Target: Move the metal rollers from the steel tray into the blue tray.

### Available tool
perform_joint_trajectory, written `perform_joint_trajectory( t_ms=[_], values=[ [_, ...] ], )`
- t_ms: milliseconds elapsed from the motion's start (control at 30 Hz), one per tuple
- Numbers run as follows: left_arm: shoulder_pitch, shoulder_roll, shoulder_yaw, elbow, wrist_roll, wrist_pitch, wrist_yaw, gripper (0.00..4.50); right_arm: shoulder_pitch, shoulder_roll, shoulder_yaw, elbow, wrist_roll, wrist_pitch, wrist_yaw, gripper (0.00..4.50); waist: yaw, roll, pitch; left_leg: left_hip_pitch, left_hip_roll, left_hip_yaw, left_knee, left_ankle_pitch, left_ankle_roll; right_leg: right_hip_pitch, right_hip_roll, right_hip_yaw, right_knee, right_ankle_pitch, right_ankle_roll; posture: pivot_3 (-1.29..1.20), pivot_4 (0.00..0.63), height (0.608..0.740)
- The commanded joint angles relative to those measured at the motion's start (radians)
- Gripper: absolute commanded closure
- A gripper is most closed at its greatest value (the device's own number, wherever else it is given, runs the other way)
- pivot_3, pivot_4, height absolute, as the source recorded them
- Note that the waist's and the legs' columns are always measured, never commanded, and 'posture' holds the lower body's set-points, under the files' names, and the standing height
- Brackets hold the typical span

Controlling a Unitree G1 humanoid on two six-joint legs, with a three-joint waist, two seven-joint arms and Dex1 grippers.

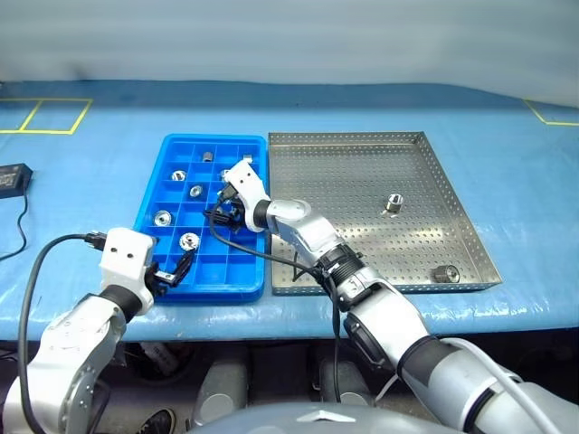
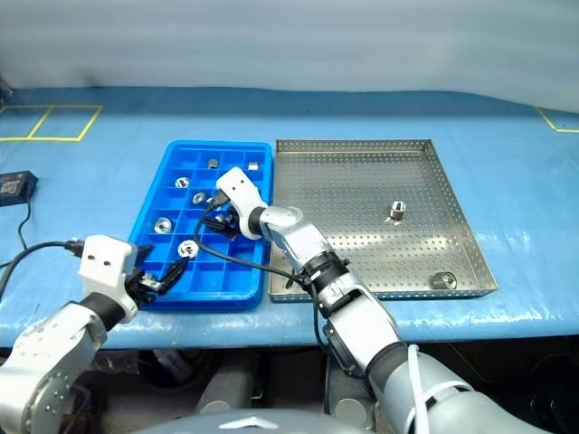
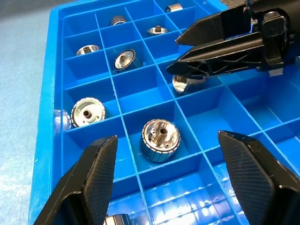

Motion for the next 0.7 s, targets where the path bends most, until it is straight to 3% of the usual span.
perform_joint_trajectory(
  t_ms=[33, 233, 367, 467, 600, 700],
  values=[
    [-0.072, -0.016, -0.039, 0.023, -0.006, -0.046, -0.006, 0.75, 0.045, 0.062, -0.084, -0.235, 0.076, 0.041, -0.05, 1.17, 0.0, 0.0, 0.0, -0.002, 0.0, 0.0, 0.0, 0.001, -0.001, 0.0, 0.001, 0.0, 0.0, 0.0, 0.0, 0.02, 0.15, 0.74],
    [-0.231, -0.059, -0.123, 0.137, 0.003, -0.109, -0.017, 0.75, 0.19, -0.121, -0.121, -0.574, 0.034, 0.22, -0.148, 1.17, -0.002, -0.002, -0.002, -0.002, -0.002, 0.0, -0.002, 0.001, -0.001, 0.002, 0.001, 0.0, 0.0, 0.002, -0.005, -0.08, 0.15, 0.74],
    [-0.437, -0.077, -0.275, 0.33, 0.07, -0.167, -0.055, 0.75, 0.353, -0.312, -0.173, -0.829, -0.016, 0.379, -0.198, 1.17, -0.006, -0.002, -0.002, -0.003, -0.004, 0.001, 0.001, 0.002, -0.001, 0.001, 0.001, -0.001, -0.001, 0.0, -0.002, -0.16, 0.15, 0.74],
    [-0.528, -0.092, -0.332, 0.442, 0.111, -0.208, -0.065, 0.75, 0.405, -0.326, -0.245, -0.872, -0.006, 0.415, -0.261, 1.17, -0.04, -0.002, -0.002, -0.003, -0.003, 0.006, 0.001, 0.002, -0.001, 0.003, 0.001, 0.001, 0.0, 0.0, 0.0, -0.21, 0.15, 0.74],
    [-0.601, -0.124, -0.374, 0.529, 0.11, -0.241, -0.108, 0.75, 0.415, -0.298, -0.283, -0.803, -0.027, 0.397, -0.327, 1.17, -0.105, -0.002, -0.002, -0.001, 0.001, 0.01, 0.0, 0.002, 0.0, 0.001, 0.005, 0.005, 0.001, 0.001, 0.001, -0.24, 0.15, 0.74],
    [-0.652, -0.132, -0.424, 0.602, 0.138, -0.272, -0.141, 0.75, 0.426, -0.268, -0.308, -0.73, -0.027, 0.363, -0.354, 1.17, -0.127, -0.002, -0.002, -0.001, 0.003, 0.009, -0.001, 0.002, 0.0, 0.001, 0.008, 0.006, 0.002, 0.002, 0.002, -0.26, 0.15, 0.74]
  ],
)
